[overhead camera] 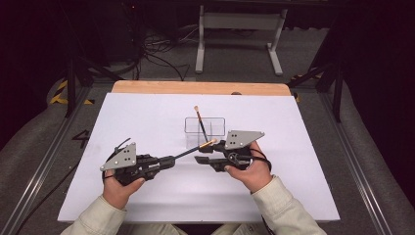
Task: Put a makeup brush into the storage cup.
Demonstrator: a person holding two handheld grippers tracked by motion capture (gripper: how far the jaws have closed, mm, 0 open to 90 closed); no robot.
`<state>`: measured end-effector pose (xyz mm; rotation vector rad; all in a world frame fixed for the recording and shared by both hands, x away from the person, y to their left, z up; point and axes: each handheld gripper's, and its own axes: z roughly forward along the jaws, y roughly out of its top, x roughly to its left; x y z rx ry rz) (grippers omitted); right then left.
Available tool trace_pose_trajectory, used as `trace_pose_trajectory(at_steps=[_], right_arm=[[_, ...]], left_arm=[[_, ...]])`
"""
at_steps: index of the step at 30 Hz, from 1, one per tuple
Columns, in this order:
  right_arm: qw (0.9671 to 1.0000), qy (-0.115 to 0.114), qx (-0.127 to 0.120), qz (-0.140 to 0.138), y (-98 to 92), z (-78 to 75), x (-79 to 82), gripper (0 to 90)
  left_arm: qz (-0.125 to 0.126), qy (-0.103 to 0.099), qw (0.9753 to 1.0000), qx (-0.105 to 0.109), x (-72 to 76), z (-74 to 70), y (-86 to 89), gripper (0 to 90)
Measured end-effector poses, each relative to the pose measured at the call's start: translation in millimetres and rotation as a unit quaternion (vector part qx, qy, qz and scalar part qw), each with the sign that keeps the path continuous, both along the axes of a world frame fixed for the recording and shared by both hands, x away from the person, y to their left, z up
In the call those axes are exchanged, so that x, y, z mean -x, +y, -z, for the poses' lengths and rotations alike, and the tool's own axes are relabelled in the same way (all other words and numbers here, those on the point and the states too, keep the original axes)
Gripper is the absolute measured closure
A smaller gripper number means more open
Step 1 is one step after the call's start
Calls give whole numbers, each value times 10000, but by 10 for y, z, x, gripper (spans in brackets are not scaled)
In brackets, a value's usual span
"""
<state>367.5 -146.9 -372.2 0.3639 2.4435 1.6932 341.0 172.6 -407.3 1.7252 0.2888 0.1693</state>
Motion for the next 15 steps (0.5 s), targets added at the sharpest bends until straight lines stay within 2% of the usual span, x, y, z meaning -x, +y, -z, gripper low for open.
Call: trace_pose_trajectory(at_steps=[9,13,15], right_arm=[[9998,-16,-220,-23,-10,-3,5,633],[9991,57,-415,-53,-19,-3,2,654],[9990,72,-433,-54,-19,-4,2,655]], left_arm=[[16,5,10000,9,5,3,-7,848],[21,17,10000,-25,2,8,-9,848],[35,2,10000,-38,-4,9,-8,848]])
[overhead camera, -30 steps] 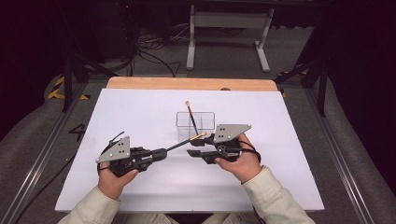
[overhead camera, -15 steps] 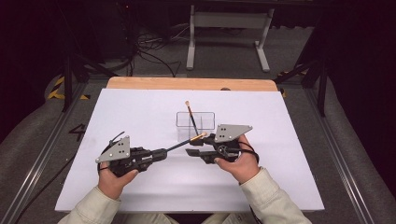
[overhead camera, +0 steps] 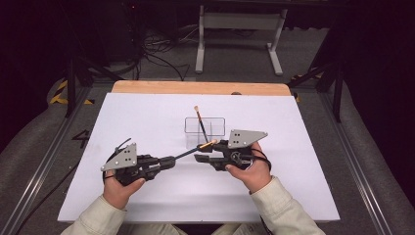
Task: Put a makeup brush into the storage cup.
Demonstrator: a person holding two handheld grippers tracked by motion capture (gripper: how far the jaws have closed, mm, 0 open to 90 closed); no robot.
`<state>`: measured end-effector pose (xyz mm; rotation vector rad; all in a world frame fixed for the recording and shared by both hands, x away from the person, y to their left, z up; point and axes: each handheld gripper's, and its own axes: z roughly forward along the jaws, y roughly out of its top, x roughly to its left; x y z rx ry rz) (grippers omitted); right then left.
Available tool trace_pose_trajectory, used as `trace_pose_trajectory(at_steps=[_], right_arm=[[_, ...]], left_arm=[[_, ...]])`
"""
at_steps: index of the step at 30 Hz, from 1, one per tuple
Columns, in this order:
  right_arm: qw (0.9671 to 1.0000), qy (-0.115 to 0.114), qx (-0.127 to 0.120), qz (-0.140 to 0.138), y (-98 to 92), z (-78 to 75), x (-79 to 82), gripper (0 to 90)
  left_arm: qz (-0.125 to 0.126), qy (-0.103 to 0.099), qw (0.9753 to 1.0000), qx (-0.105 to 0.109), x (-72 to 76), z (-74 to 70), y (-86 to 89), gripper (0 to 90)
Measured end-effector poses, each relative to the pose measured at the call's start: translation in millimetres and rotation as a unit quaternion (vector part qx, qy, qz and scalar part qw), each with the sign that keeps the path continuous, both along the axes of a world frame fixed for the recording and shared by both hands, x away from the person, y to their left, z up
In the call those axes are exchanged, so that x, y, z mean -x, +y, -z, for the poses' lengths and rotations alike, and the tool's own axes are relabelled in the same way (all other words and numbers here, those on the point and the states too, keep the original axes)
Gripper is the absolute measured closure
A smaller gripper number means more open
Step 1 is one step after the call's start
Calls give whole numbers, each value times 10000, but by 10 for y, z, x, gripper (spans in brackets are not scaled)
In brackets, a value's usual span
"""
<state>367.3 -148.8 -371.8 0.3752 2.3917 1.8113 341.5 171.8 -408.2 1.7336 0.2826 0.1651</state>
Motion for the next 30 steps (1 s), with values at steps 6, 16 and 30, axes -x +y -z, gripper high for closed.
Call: trace_pose_trajectory(at_steps=[6,16,30], right_arm=[[9992,254,-294,-82,13,34,-31,668],[9976,421,-539,-50,9,60,-47,697],[9957,531,-743,-162,11,43,-29,783]], left_arm=[[16,5,10000,-63,-3,11,-2,849],[64,-13,9998,-209,-2,28,-31,850],[142,4,9991,-395,-11,65,-62,850]])
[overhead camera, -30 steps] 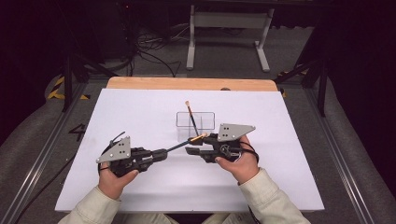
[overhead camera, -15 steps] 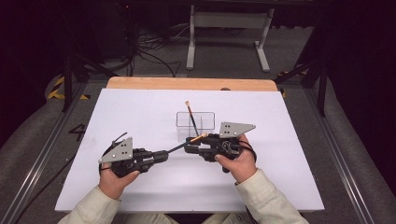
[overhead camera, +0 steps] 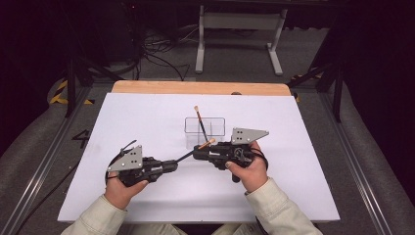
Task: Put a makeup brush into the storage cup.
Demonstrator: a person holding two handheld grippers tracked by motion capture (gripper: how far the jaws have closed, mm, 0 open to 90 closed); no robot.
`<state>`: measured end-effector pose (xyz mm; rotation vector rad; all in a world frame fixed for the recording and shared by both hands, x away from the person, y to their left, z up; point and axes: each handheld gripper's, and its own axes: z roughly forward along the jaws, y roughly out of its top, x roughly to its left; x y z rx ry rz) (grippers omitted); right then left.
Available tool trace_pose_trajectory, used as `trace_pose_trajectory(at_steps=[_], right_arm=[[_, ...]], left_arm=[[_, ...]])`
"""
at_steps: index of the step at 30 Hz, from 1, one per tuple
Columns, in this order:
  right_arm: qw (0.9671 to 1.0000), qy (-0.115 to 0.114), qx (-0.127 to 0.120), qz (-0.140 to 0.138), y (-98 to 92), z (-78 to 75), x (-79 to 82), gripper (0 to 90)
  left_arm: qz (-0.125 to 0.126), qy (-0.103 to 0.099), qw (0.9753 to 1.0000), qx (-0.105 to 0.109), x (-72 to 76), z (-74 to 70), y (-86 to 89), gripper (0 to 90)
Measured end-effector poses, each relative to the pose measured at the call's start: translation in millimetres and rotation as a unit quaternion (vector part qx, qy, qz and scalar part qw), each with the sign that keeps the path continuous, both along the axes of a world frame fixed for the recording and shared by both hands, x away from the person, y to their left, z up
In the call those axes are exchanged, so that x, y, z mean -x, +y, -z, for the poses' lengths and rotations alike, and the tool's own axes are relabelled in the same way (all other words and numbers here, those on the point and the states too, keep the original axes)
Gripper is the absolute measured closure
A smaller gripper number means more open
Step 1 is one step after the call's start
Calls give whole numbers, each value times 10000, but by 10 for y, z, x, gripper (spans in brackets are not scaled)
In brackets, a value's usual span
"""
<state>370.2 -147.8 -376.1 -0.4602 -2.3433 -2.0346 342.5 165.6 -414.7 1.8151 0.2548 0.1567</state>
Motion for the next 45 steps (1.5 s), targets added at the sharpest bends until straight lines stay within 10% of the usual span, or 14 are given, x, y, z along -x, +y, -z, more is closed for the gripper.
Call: trace_pose_trajectory(at_steps=[32,45], right_arm=[[9990,130,-253,-332,42,-64,55,834],[9997,-242,30,-89,-57,-346,65,834]], left_arm=[[157,55,9998,-118,-8,41,-57,815],[-150,88,9998,-86,-14,19,-20,485]])
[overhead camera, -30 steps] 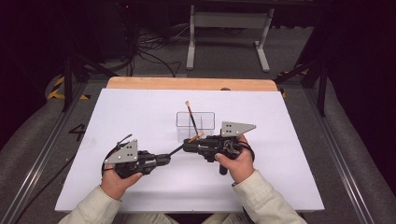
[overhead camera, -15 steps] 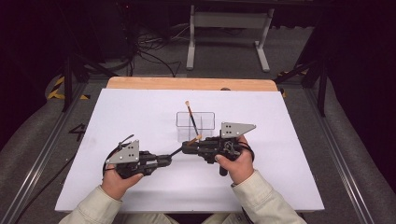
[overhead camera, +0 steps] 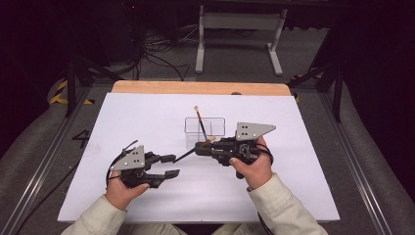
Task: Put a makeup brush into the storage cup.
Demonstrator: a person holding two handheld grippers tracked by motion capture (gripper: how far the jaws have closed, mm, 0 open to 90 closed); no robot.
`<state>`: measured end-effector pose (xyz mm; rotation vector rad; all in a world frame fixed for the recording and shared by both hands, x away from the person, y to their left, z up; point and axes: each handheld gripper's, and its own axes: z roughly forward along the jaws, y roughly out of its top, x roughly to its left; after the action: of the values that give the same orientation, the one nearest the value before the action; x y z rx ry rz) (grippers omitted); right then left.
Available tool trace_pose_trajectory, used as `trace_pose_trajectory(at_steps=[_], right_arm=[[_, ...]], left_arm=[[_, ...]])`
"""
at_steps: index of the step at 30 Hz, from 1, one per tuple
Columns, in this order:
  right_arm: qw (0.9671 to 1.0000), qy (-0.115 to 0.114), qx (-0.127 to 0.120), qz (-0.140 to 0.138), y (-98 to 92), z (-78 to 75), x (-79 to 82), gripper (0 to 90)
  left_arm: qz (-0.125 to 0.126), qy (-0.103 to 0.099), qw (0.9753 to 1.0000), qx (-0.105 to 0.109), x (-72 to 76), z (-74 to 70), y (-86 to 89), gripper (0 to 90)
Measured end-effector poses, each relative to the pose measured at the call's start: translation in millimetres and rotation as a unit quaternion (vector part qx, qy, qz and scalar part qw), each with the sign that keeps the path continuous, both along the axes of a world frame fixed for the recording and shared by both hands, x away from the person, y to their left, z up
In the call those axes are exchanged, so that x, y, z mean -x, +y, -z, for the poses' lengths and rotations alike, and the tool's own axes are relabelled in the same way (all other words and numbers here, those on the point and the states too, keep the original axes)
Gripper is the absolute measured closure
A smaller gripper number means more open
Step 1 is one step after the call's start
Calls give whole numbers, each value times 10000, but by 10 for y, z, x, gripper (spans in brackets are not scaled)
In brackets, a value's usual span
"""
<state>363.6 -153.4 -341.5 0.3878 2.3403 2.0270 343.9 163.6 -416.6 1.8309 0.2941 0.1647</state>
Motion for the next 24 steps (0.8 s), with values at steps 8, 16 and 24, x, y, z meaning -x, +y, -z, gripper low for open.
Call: trace_pose_trajectory(at_steps=[8,16,24], right_arm=[[9995,-119,164,237,-95,-162,-42,833],[9983,-242,266,462,-181,-319,-100,834],[9960,-324,380,739,-258,-442,-156,833]], left_arm=[[-313,-30,9995,-46,-7,4,49,420],[-472,-87,9988,-134,-14,9,88,375],[-566,-44,9983,-92,-28,16,102,301]])
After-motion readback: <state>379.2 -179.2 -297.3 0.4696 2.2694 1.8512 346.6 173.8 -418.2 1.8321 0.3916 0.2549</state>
